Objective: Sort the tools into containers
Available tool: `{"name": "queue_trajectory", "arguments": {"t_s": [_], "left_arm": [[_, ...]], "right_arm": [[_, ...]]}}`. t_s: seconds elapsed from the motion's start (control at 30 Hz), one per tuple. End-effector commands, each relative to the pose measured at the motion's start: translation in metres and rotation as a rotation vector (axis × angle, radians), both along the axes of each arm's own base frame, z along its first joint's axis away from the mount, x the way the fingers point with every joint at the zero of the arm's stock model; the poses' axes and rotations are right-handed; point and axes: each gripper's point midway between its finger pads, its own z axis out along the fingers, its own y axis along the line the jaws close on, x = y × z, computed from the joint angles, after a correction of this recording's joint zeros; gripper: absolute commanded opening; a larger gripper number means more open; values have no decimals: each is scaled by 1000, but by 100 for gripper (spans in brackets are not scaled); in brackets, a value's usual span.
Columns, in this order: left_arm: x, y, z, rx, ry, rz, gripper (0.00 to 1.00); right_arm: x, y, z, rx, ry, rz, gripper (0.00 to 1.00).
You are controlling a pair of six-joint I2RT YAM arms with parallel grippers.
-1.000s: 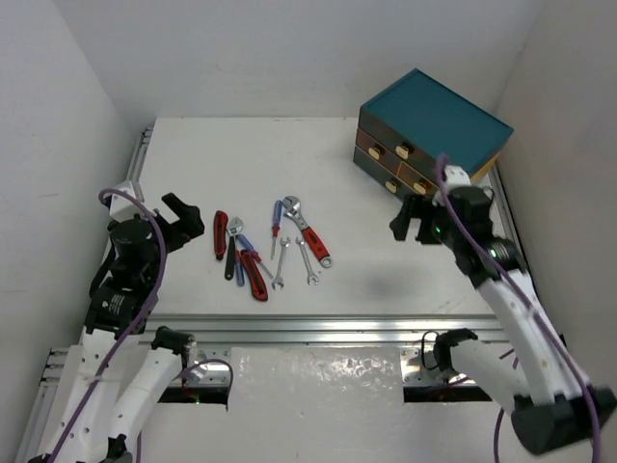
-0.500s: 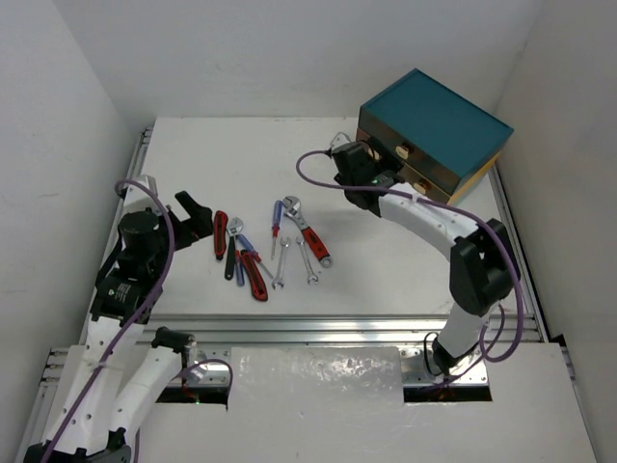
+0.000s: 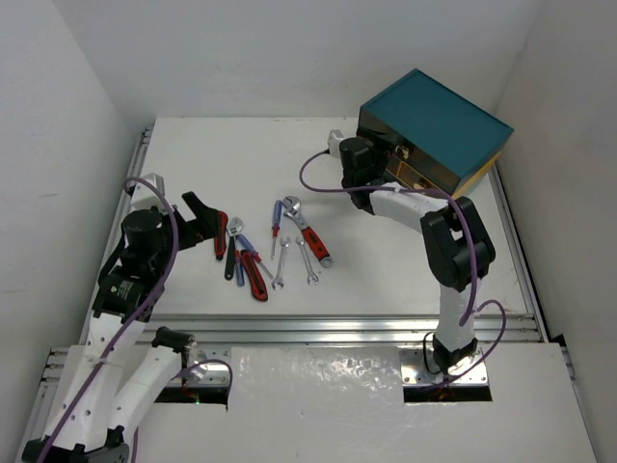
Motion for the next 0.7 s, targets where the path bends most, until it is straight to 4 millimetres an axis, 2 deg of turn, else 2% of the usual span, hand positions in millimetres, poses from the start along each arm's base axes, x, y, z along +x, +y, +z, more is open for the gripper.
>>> {"name": "queue_trajectory", "arguments": {"t_s": [0.0,0.07,0.13,0.33,0.43,0.53,0.67], "left_arm": [[5,-7,11,-2,-53,-35,100],[5,-7,11,-3,-53,-40,100],[5,-9,11,-3,-53,-48,100],[6,-14,9,-2,-45,-70,100],[6,-15,8,-2,-43,-73,100],[5,-14,9,-2,-46,-73,100],[4,-15,11,-3,-52,-75,100]], "right_arm": [[5,-8,32,34,-105,-38,77],[7,-10,24,30,-98,-46,75],[9,-22,19,22,-101,-79,65],[7,-37,5,43,-77,-107,58],[5,-46,7,40,-90,-138,54],[2,-47,5,68,-85,-140,53],[1,-51,-5,75,-62,-159,42]]}}
